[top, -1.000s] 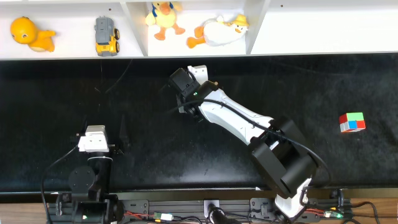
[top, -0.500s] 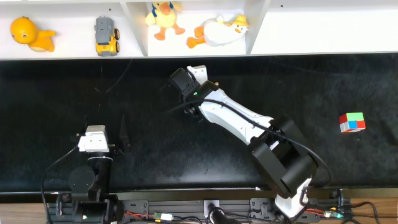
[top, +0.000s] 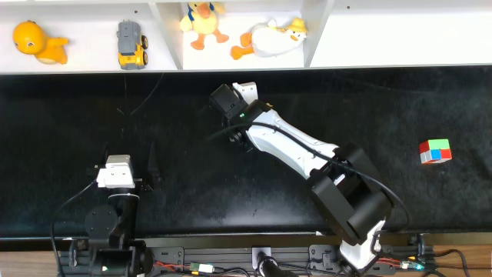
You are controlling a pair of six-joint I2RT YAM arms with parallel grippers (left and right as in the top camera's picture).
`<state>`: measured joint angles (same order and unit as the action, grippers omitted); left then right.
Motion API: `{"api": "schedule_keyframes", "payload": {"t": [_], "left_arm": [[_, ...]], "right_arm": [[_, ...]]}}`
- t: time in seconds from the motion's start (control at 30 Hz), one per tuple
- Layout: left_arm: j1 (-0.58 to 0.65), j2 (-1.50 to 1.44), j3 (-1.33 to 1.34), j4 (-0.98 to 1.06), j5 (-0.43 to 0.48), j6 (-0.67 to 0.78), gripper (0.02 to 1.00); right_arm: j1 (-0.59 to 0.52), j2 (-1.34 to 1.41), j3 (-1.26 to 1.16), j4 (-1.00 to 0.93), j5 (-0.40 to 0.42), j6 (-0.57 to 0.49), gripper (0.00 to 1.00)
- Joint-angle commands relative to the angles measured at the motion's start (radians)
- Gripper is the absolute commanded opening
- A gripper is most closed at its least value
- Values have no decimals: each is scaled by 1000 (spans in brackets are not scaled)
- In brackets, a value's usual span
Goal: Store Toys
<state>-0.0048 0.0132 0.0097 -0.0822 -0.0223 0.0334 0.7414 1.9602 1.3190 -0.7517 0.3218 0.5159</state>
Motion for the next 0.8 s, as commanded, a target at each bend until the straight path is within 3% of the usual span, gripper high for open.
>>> {"api": "schedule_keyframes", "payload": {"t": [0.03, 0.27, 0.57, 0.8], "left_arm": [[5, -10, -2, -2, 10, 16, 998], [5, -10, -2, -2, 10, 16, 998], [5, -10, -2, -2, 10, 16, 998], [5, -10, -2, -2, 10, 16, 998]], "right_arm": [[-3, -10, 22, -31, 15, 0, 42], [-66, -180, -87, -33, 64, 0, 45], [-254, -558, -369, -34, 70, -3, 42], [-361, -739, -422, -74, 72, -171, 42]]}}
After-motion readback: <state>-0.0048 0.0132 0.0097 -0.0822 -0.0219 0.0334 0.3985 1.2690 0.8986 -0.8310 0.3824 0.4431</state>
